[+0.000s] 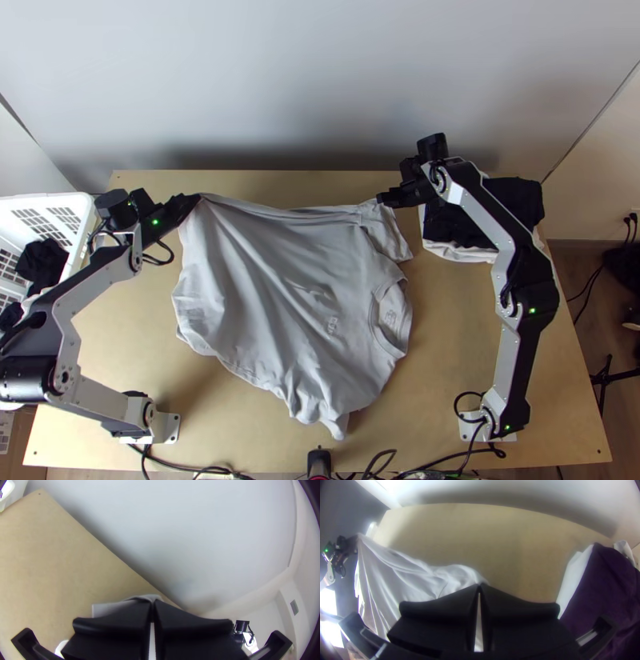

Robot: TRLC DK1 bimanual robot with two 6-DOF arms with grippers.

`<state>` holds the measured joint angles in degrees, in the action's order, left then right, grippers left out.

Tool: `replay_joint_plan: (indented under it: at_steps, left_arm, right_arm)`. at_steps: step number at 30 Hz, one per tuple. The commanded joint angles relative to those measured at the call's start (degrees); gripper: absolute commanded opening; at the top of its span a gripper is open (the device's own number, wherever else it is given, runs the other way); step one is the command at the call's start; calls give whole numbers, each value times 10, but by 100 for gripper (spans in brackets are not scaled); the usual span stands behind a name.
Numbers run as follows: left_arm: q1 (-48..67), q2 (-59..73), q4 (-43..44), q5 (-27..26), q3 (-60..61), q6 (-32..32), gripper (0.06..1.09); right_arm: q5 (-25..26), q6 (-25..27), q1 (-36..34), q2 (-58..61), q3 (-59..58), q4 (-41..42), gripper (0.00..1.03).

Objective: Fold the t-shirt

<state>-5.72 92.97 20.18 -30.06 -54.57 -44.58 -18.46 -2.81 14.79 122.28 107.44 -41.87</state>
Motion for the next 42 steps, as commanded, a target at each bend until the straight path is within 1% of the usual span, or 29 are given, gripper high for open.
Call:
replay_joint_plan:
  at_steps: [1,6,10,14,16,19,22,24,28,32,36,39,42]
  left_arm:
    - [3,28,-3,10,-18,-2,9]
    - [14,67,-13,19,-50,11,9]
    - [26,99,-38,36,-74,38,9]
    - [34,112,-44,46,-73,54,9]
    - [35,120,-45,48,-73,56,9]
    - [35,130,-45,54,-73,56,9]
    - [33,138,-45,65,-73,59,9]
    - [29,141,-50,80,-72,71,9]
    - [23,145,-56,119,-74,119,9]
    - [11,149,-55,142,-87,129,9]
    - [4,165,-51,172,-106,143,9]
    - [0,178,-50,179,-117,154,9]
    - [-1,179,-50,179,-118,159,9]
  right_arm:
    - [3,-1,5,2,21,12,3]
    - [20,-1,7,12,64,19,3]
    - [29,-4,7,15,98,21,3]
    - [40,-7,7,10,106,30,3]
    - [45,-6,7,31,116,34,3]
    - [60,-5,7,67,122,18,3]
    - [61,-5,2,75,115,9,3]
    - [66,-6,-1,75,114,10,3]
    - [92,-5,-6,76,124,19,3]
    - [107,8,-7,85,136,27,3]
    - [134,24,-6,101,138,47,3]
    - [147,29,-6,111,138,60,3]
    - [149,29,-6,120,139,62,3]
